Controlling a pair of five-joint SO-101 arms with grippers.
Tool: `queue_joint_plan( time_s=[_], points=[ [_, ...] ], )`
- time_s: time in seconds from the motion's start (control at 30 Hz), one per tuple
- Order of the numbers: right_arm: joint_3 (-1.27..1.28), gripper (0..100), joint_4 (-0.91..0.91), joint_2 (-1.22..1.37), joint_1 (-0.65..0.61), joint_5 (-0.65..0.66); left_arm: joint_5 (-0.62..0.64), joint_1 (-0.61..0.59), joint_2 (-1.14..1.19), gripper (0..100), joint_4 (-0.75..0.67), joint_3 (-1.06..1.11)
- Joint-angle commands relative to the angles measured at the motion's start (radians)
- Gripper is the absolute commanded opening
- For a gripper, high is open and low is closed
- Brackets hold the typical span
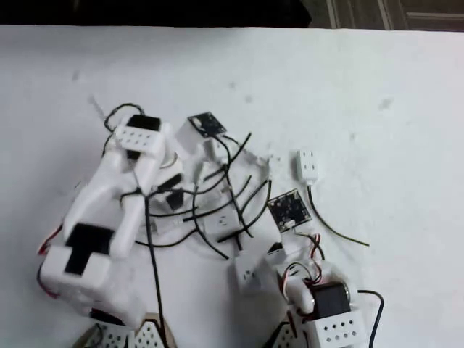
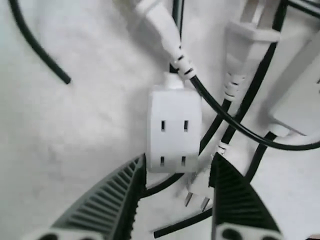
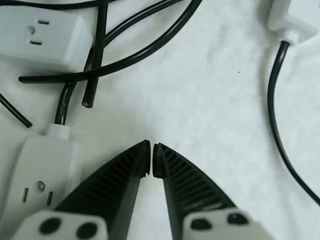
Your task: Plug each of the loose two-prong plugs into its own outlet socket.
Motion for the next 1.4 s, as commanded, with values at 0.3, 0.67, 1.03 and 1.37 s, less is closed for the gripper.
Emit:
queue_joint_plan(
  time_s=[0.3,0.67,1.03,1.37],
  points=[
    [-0.044,2.0,0.001,-0.012,0.131,-0.002,0.204,-0.154,-0.470,25,0.008,0.080],
    [-0.143,2.1,-0.191,-0.012,0.254,0.296,0.338,-0.321,-0.711,2,-0.058,0.410],
    [-0.396,2.9,-0.058,0.079,0.122,0.402,0.365,-0.395,-1.164,2,-0.269,0.862],
    [-0.868,7.1,-0.065,0.851,0.113,0.405,0.364,-0.394,-1.392,3,-0.269,1.045]
  ],
)
